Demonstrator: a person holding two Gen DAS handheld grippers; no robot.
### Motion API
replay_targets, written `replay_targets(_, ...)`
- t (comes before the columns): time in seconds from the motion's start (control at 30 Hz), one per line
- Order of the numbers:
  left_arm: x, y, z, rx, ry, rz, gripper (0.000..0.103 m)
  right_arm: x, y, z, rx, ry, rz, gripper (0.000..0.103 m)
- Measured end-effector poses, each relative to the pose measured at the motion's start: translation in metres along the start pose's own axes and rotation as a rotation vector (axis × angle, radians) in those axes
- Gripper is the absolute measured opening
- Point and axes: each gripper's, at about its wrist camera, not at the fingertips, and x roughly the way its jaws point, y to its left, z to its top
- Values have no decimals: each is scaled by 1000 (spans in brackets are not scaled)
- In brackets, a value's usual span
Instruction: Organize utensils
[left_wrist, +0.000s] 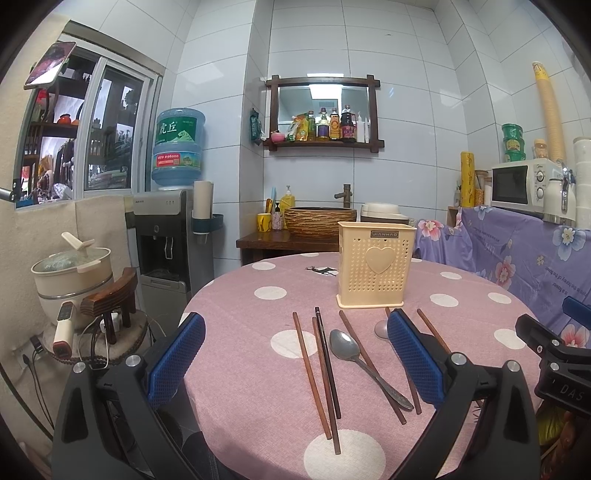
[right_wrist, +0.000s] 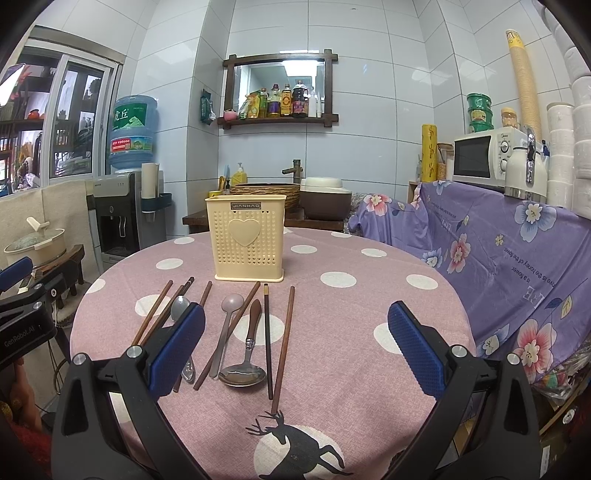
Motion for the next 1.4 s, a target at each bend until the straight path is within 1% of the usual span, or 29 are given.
replay_targets(0.3,0,2,-1,1,1,1,98,5,1,4,2,2,0,98)
replay_targets(0.37,1,2,-1,2,1,1,98,5,0,3,2,0,-2,98)
replay_targets(0.4,1,2,-1,1,2,1,98,9,-1,-4,2,1,-3,98)
replay_targets(0.6,1,2,-1,0,4,1,98,11,-1,-6,1,5,-2,98)
replay_targets(0.8,7,5,-4,0,40,3,98,15,0,-7,-7,22,1,98)
replay_targets(0.83,10,5,-5,1,54,5,98,18,-2,-7,-3,29,14,98)
replay_targets(0.9,17,7,-5,10,91,6,98,24,-6,-5,5,40,72,98)
replay_targets(0.93,22,9,-6,16,113,9,98,29,-9,-4,10,54,83,98)
replay_targets(1.0,34,14,-7,25,156,9,98,39,-13,-2,13,82,68,98)
replay_targets(1.07,48,23,-6,15,202,9,98,53,-17,1,5,133,31,98)
replay_targets(1.13,62,30,-2,6,243,-22,98,69,-21,5,-4,192,-5,98)
replay_targets(1.2,82,35,3,24,297,-8,98,85,-25,8,-5,245,-1,98)
replay_targets(1.23,91,36,5,27,323,-15,98,94,-26,9,-11,276,6,98)
replay_targets(1.27,101,37,6,23,351,-31,96,101,-26,10,-18,291,12,98)
replay_targets(1.3,114,37,7,14,395,-61,94,109,-25,11,-31,309,17,97)
replay_targets(1.33,125,36,7,11,436,-77,88,115,-24,10,-40,323,21,95)
replay_targets(1.37,137,35,7,15,476,-78,84,122,-23,11,-46,336,30,93)
replay_targets(1.4,146,32,7,23,497,-75,81,127,-21,12,-48,345,41,93)
